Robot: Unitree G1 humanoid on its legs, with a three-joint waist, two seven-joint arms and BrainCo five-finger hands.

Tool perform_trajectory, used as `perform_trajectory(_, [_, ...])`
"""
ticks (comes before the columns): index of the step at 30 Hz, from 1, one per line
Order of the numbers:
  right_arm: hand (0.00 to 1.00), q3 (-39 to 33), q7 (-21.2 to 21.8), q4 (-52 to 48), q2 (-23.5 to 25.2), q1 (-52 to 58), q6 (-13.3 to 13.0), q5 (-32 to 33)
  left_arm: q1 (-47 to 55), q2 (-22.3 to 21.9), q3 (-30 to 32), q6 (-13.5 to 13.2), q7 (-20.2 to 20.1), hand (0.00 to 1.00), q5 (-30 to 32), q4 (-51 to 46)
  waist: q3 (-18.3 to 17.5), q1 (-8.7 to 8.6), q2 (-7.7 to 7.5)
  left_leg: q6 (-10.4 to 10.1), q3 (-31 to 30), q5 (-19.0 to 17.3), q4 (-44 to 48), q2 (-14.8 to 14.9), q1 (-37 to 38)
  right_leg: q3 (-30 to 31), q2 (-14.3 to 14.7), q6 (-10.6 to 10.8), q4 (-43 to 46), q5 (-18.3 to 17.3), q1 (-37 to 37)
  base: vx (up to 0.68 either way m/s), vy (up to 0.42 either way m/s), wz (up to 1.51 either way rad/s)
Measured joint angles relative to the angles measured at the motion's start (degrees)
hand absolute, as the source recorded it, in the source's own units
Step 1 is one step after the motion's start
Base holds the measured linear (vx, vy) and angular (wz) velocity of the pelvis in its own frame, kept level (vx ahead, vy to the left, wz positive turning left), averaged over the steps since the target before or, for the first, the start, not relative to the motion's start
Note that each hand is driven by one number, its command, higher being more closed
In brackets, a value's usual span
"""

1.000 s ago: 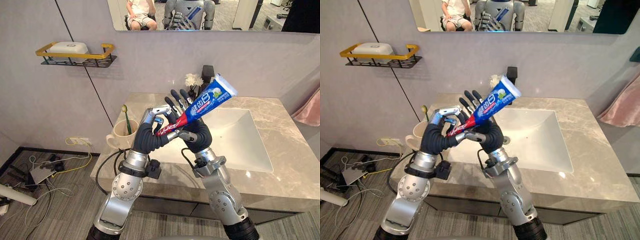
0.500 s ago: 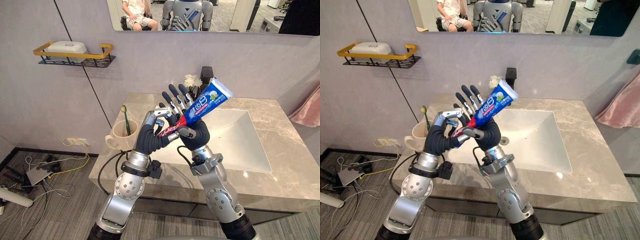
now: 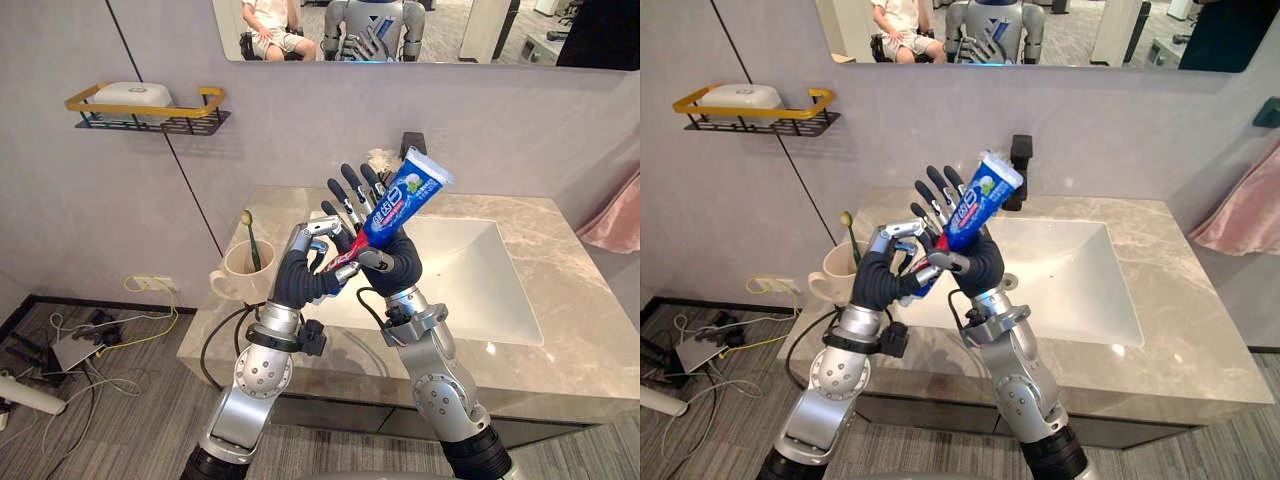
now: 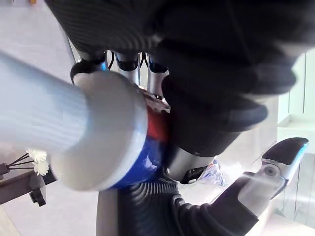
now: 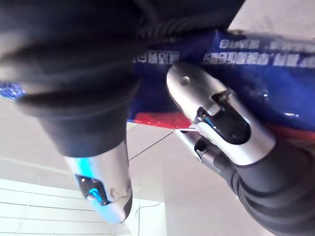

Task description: Organize washtable

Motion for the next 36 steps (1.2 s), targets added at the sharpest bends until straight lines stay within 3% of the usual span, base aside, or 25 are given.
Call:
perform_trajectory(14, [0.00,-1.57,-0.02,0.00,0.02,-0.04,0.01,-0.10,1.61,-0.59,1.15,0.16,-0.04,1.00,-0.61,1.15,-0.17,-0.05,0.40,0.00,0.06,0.00,-0.01,-0.01,0.00,0.08,-0.02,0.03,0.00,0.02,-0.04,0.00,0.000,0.00])
perform_trajectory(15, [1.00,-2.12,-0.01,0.00,0.04,-0.04,0.01,-0.10,1.63,-0.60,1.24,0.22,-0.04,1.00,-0.66,1.29,-0.16,-0.01,0.41,0.00,0.06,0.00,-0.01,-0.01,0.00,0.08,-0.02,0.03,0.00,0.02,-0.03,0.00,0.000,0.00])
perform_trajectory(36, [1.00,-4.69,0.30,-1.91,0.83,-0.89,-1.43,-0.20,3.81,-0.36,2.20,1.91,-3.04,1.00,-0.38,2.16,-0.26,-0.06,0.98,0.00,0.00,0.00,-0.08,-0.02,0.19,-0.09,-0.06,0.03,0.00,0.02,0.16,0.00,0.000,0.00])
